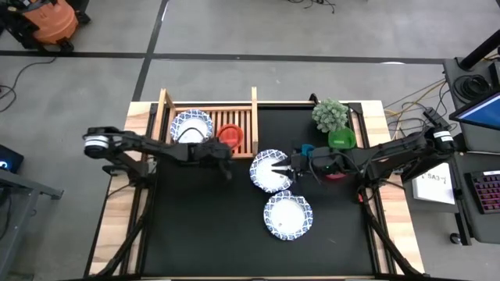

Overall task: Place and stack plates onto a shelf
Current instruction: Put the orange bowl on the shelf, then stack the blue bowl on top of the orange bowl

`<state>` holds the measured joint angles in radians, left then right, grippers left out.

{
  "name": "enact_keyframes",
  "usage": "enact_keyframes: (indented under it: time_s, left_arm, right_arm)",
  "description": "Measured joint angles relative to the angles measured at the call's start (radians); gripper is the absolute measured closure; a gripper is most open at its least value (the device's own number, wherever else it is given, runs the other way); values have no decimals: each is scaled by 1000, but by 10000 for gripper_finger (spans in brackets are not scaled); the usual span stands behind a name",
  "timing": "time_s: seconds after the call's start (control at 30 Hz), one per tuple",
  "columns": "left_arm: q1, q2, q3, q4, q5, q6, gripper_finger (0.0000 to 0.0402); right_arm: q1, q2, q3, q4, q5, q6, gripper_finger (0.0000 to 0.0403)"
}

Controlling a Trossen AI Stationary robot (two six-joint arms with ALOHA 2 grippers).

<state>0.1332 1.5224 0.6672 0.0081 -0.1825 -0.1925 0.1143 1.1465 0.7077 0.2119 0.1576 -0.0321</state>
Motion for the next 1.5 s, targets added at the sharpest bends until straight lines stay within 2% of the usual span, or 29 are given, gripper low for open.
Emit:
enact_keyframes:
  time_s: [0.1, 0.2, 0.4, 0.63, 0.87, 1.2, 1.33, 1.5]
  left_arm:
    - [17, 46, 45, -82, -20, 16, 402]
    - [29, 72, 65, -95, -29, 52, 402]
    - [44, 63, 95, -132, -29, 69, 402]
    - [63, 56, 111, -132, -32, 106, 402]
    - [125, 76, 110, -123, -168, 152, 401]
    - [224, 75, 147, -103, -169, 178, 401]
    - [208, 73, 169, -162, -116, 149, 401]
    - [169, 63, 187, -238, 83, 89, 401]
  right_arm:
    - [13, 0, -5, 1, -1, 23, 335]
    - [29, 2, -7, 1, -1, 34, 335]
    - [61, 2, -9, -1, -1, 65, 335]
    - [76, 3, -9, 2, -1, 66, 335]
    - [76, 3, -9, 2, 0, 61, 335]
    - [76, 3, -9, 3, 1, 59, 335]
    - [76, 3, -9, 3, 1, 57, 335]
    - [76, 3, -9, 2, 1, 55, 335]
